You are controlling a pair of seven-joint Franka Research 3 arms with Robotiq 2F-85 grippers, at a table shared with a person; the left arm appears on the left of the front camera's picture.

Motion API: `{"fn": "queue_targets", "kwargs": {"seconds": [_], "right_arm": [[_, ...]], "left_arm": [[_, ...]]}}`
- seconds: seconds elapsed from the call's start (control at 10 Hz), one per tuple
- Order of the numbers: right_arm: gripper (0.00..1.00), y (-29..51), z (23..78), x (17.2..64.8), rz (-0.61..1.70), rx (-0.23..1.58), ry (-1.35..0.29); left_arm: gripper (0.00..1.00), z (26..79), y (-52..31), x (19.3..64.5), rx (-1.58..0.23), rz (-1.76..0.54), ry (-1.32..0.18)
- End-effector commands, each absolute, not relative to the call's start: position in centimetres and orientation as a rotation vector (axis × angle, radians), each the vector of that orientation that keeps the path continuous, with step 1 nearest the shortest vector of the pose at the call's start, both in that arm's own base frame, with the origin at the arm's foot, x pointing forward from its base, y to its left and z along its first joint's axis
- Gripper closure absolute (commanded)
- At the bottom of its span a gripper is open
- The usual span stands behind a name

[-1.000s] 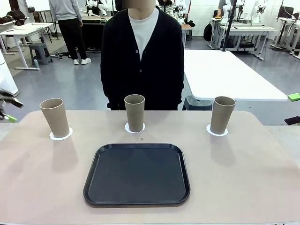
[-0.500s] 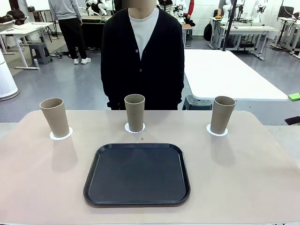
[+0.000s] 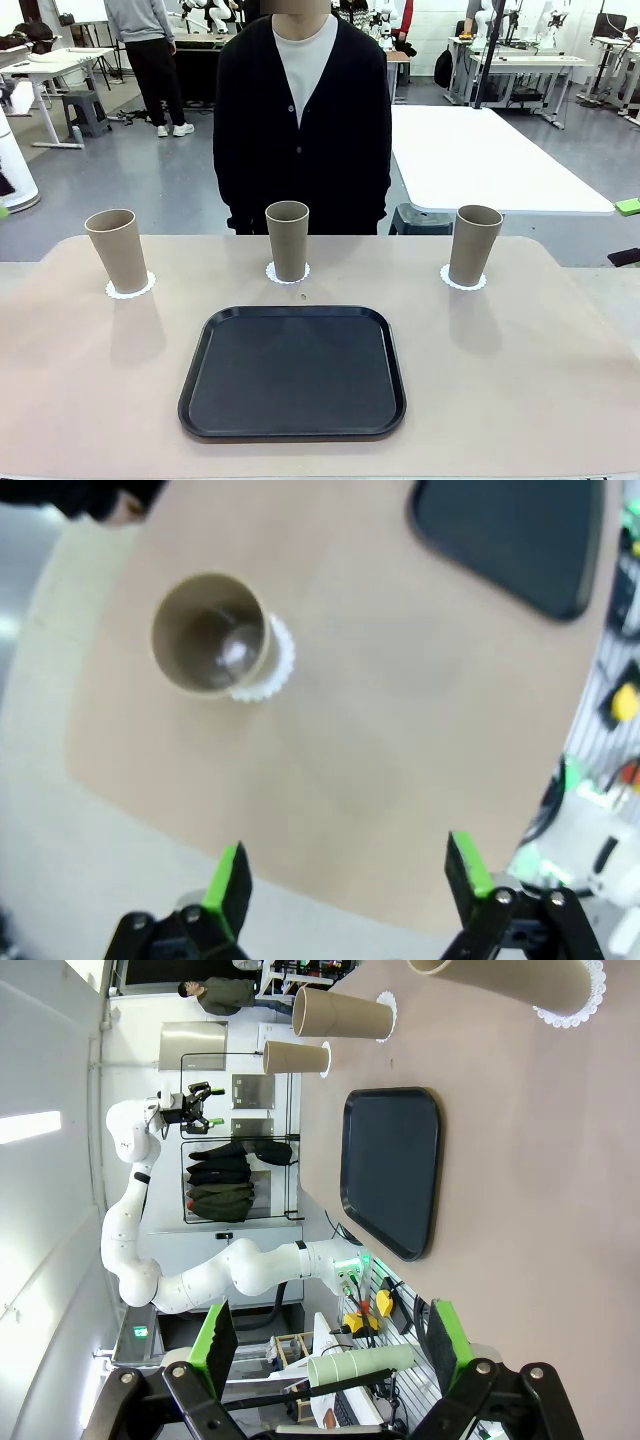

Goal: Place coasters on the table and set cups on them.
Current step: Take one Reusable plastic cup from the Flat Tray and place it on a coaster set by the human.

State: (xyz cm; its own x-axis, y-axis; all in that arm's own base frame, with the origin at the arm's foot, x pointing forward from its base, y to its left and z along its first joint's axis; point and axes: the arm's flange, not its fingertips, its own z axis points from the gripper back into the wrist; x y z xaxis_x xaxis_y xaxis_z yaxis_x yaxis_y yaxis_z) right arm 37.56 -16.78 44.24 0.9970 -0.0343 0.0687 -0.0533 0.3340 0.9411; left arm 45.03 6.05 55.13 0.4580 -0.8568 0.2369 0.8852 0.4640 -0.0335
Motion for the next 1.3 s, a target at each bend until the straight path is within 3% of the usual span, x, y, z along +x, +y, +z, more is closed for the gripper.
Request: {"fn": "queue_targets", "kwargs": {"seconds": [0.0, 0.9, 1.0, 1.1, 1.2], "right_arm": [[0.0, -16.8, 44.3, 37.6, 0.02, 1.229, -0.085], [0.0, -16.8, 44.3, 37.6, 0.02, 1.229, -0.085], [0.0, -16.8, 44.3, 37.6, 0.02, 1.229, -0.085], [0.0, -16.8, 44.3, 37.6, 0.02, 1.229, -0.085], [0.0, -16.8, 44.3, 37.6, 0.02, 1.229, -0.085]], "left_arm": [[0.0, 53.7, 6.4, 46.7, -0.149, -0.979, -0.266], [0.0, 54.3, 6.0, 46.0, -0.169, -1.029, -0.234], [0.0, 55.8, 6.9, 44.8, -0.51, -0.784, -0.354], [0.0, 55.4, 8.5, 43.8, -0.724, -0.6, -0.382], [0.0, 53.5, 10.6, 42.6, -0.971, -0.498, -0.303]]}}
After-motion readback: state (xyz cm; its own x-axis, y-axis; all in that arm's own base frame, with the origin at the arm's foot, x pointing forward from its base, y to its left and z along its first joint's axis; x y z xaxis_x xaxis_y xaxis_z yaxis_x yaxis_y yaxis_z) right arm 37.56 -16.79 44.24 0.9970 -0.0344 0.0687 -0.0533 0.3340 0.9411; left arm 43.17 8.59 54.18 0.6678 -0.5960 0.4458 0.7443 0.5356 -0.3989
